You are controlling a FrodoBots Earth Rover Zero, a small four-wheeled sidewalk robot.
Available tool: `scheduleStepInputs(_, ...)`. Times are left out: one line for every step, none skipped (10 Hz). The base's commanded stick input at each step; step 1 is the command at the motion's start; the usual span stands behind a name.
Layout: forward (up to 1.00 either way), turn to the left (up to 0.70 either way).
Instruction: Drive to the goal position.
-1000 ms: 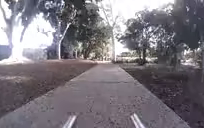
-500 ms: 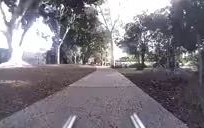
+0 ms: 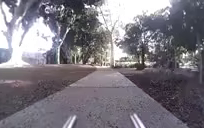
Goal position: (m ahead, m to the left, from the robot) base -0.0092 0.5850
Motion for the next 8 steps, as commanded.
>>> scheduleStepInputs(1.0,0.0)
scheduleStepInputs(1.0,0.0)
scheduleStepInputs(1.0,0.0)
scheduleStepInputs(0.0,0.0)
scheduleStepInputs(0.0,0.0)
scheduleStepInputs(0.0,0.0)
scheduleStepInputs(0.0,0.0)
scheduleStepInputs(0.0,0.0)
